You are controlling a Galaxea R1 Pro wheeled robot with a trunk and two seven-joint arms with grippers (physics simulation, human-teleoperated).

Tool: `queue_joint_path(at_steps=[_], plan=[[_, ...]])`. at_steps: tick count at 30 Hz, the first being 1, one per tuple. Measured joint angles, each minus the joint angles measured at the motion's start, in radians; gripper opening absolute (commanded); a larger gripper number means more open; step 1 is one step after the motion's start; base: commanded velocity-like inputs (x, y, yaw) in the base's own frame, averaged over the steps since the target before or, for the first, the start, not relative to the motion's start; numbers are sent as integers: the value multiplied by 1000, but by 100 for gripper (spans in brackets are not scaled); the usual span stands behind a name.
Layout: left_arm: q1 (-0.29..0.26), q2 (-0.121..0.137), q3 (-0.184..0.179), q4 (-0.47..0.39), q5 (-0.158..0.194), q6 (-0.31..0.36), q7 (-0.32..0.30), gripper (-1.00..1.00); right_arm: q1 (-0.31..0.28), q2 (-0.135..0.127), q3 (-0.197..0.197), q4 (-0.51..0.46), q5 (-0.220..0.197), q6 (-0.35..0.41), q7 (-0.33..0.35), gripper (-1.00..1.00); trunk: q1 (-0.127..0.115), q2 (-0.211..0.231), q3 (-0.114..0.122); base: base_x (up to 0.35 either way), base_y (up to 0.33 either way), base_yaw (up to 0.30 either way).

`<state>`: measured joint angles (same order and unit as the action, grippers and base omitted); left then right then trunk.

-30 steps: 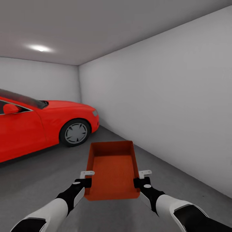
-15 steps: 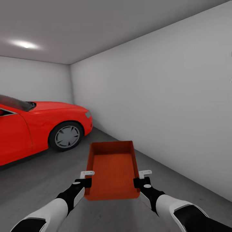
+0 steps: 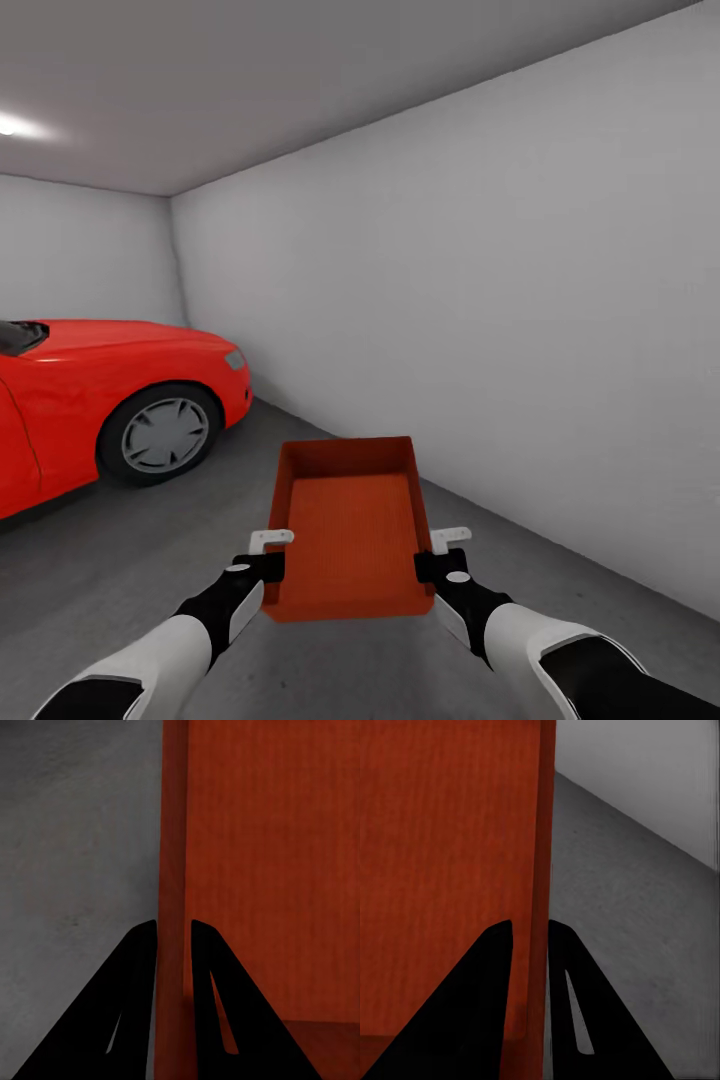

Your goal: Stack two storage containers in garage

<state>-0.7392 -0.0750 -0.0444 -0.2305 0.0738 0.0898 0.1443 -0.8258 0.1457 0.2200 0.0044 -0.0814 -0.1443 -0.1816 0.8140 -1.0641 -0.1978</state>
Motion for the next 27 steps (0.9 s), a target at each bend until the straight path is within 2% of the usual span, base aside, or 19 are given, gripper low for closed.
queue_joint_path(at_steps=[27], plan=[[0,0,-1,-2,2,0,1,-100,0,-1,-2,-1,1,0,2,-100,0,0,0,172,255,-246]])
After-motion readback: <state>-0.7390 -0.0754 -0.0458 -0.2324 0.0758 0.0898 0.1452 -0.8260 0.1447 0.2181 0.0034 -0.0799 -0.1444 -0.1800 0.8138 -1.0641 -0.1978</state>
